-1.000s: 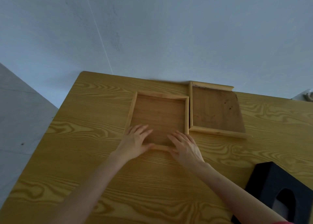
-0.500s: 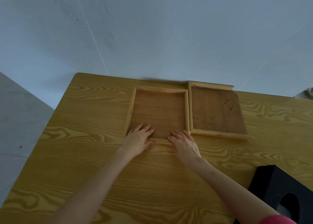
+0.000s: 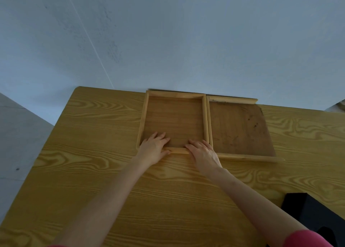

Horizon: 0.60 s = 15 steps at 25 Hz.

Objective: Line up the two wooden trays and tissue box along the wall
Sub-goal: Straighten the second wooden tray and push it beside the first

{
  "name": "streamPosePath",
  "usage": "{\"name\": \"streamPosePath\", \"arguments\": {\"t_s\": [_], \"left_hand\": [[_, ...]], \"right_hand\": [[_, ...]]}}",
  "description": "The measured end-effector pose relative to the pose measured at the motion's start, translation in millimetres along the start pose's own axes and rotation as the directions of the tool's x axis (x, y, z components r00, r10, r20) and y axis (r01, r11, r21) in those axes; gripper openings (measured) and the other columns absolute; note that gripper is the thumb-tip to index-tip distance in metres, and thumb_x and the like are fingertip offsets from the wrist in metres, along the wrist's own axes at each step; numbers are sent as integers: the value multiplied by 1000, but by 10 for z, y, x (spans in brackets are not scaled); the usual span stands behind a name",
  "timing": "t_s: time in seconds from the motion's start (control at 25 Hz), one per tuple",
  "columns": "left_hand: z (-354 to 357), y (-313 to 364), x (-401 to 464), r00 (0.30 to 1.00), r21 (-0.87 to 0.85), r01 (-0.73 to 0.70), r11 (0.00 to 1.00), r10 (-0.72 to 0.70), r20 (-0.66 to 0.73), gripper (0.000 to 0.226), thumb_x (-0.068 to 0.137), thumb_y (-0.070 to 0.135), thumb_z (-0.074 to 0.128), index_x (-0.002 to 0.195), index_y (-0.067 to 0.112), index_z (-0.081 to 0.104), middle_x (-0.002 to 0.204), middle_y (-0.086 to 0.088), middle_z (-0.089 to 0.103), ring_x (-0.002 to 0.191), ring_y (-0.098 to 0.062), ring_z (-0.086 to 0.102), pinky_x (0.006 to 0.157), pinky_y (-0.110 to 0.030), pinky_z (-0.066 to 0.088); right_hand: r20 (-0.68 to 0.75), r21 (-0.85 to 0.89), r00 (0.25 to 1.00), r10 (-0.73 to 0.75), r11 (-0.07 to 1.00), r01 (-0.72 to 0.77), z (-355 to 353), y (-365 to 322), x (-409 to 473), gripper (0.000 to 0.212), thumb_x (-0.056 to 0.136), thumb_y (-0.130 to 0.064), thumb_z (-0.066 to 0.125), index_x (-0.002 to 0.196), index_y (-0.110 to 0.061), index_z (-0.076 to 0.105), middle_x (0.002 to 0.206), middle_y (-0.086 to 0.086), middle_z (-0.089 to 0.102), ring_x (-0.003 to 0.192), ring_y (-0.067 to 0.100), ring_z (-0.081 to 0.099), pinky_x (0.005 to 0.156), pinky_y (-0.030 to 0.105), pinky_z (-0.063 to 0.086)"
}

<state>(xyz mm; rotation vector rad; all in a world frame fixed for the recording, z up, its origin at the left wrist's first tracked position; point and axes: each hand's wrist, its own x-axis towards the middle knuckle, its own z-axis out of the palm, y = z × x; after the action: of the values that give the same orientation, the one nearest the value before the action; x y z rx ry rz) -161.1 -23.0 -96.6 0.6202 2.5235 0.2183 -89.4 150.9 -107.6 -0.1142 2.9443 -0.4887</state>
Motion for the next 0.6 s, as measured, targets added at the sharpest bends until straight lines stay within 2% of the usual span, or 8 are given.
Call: {"name": "streamPosePath", "arguments": {"t_s": [0.16, 0.32, 0.52, 0.6], "left_hand": [[-1, 60, -18, 1000, -17, -6, 1000, 6, 9, 51, 93, 37, 45, 141, 27, 33, 157, -5, 17, 146, -28, 11, 117, -47, 21], [12, 47, -33, 999, -24, -14, 1000, 15, 39, 48, 95, 34, 42, 141, 29, 33, 158, -7, 14, 146, -31, 7, 117, -49, 22], [6, 43, -43, 999, -10, -25, 1000, 25, 45, 47, 96, 33, 39, 142, 31, 31, 158, -6, 12, 146, -31, 5, 117, -49, 20], [0, 35, -46, 999, -4, -23, 1000, 24, 45, 47, 96, 34, 39, 142, 32, 30, 158, -5, 12, 146, -30, 5, 116, -48, 20]], "right_hand": [[-94, 36, 995, 31, 999, -28, -86, 12, -137, 50, 91, -9, 50, 140, -13, 37, 151, 11, 33, 142, 22, 24, 118, 37, 14], [-64, 5, 985, 162, 987, -162, -152, 249, -350, 68, 91, -6, 48, 147, -12, 12, 158, 7, 13, 146, 18, 11, 119, 33, 8], [-55, 57, 970, 235, 971, -232, -164, 397, -299, 59, 94, -4, 45, 146, -12, 19, 150, 4, 37, 136, 17, 36, 116, 30, 22], [-52, 62, 969, 241, 969, -238, -156, 393, -257, 59, 94, -5, 46, 146, -11, 19, 147, 4, 41, 133, 18, 41, 115, 31, 25]]}}
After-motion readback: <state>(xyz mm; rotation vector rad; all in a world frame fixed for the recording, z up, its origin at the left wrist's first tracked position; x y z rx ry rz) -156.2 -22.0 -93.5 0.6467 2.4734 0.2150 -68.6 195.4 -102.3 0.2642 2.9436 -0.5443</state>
